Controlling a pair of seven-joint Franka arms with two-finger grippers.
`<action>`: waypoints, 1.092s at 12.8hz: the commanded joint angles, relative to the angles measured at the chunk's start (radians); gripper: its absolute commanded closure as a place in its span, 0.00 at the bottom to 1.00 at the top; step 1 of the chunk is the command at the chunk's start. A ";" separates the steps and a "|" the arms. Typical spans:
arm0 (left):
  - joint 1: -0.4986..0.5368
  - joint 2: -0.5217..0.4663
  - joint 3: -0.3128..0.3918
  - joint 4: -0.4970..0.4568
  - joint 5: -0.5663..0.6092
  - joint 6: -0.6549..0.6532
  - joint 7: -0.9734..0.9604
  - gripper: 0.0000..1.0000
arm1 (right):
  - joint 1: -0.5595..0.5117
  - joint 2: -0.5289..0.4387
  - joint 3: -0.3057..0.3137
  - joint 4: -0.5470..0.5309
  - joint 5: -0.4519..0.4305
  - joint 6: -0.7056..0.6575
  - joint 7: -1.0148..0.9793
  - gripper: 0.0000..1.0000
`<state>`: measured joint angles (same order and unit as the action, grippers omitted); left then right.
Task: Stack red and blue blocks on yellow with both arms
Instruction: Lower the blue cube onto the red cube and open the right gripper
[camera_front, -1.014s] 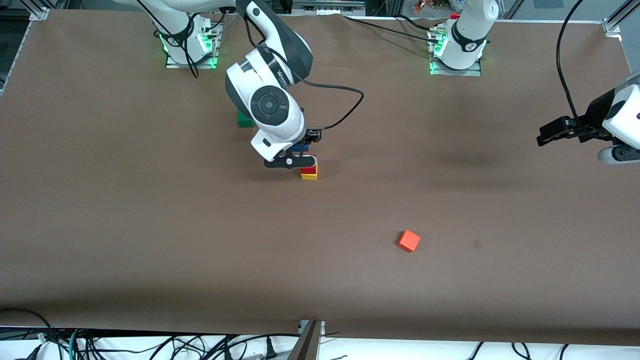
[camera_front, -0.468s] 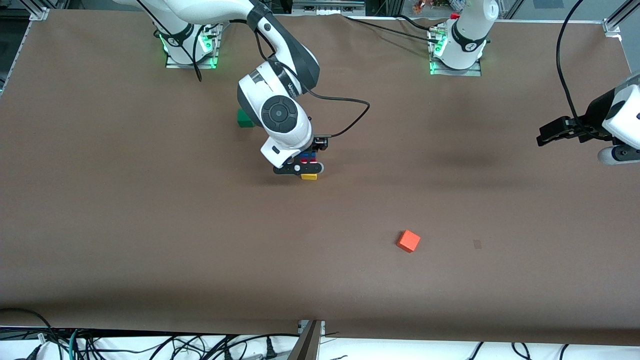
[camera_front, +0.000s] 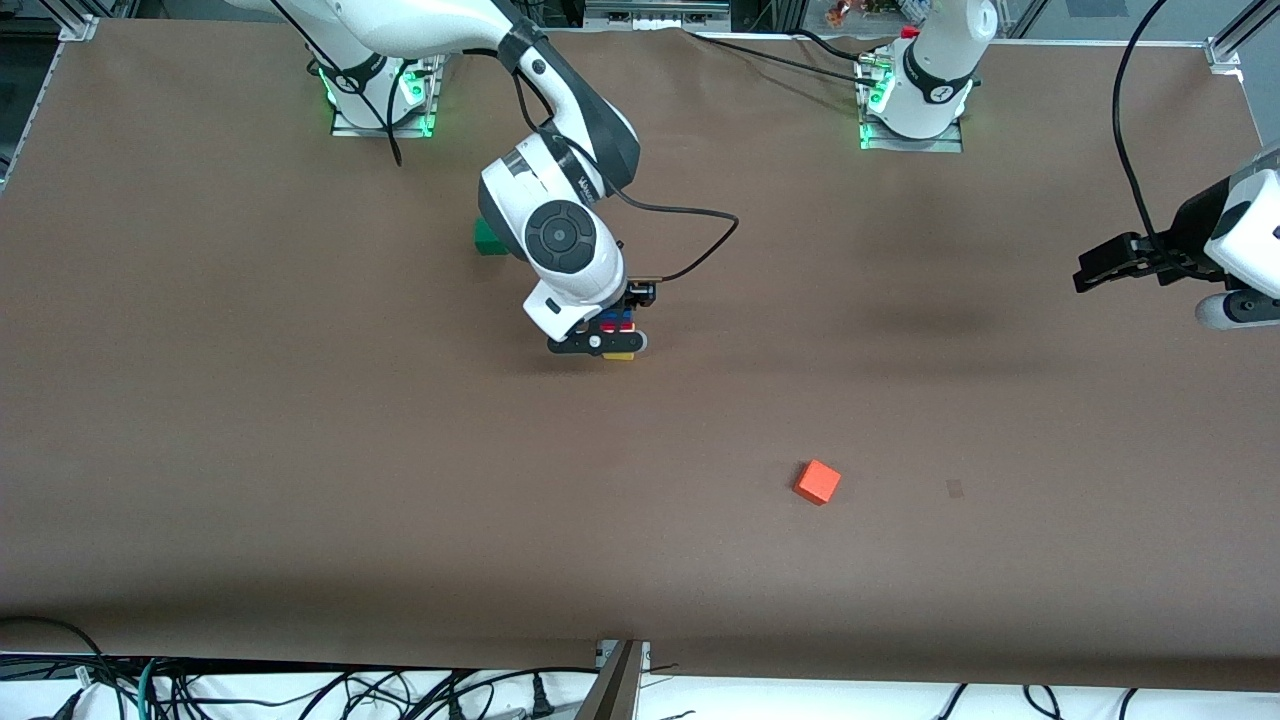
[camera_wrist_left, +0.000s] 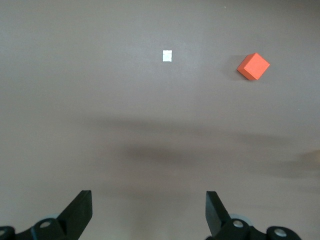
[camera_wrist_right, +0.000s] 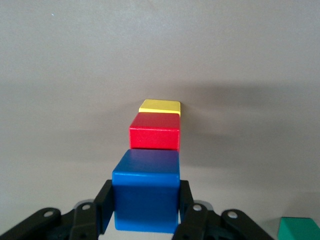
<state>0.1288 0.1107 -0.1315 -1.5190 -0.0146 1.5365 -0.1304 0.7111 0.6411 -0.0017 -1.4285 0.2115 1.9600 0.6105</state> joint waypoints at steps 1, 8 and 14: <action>0.002 0.007 0.000 0.019 -0.010 0.001 0.009 0.00 | 0.004 -0.009 -0.004 -0.013 -0.003 0.033 -0.011 1.00; 0.002 0.007 0.000 0.017 -0.010 0.001 0.009 0.00 | 0.004 -0.001 -0.006 -0.020 -0.026 0.057 -0.011 1.00; 0.002 0.007 0.000 0.017 -0.010 0.001 0.009 0.00 | 0.005 -0.001 -0.004 -0.023 -0.026 0.043 -0.009 0.83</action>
<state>0.1288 0.1108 -0.1315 -1.5190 -0.0146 1.5365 -0.1304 0.7110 0.6465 -0.0039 -1.4347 0.1985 2.0038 0.6104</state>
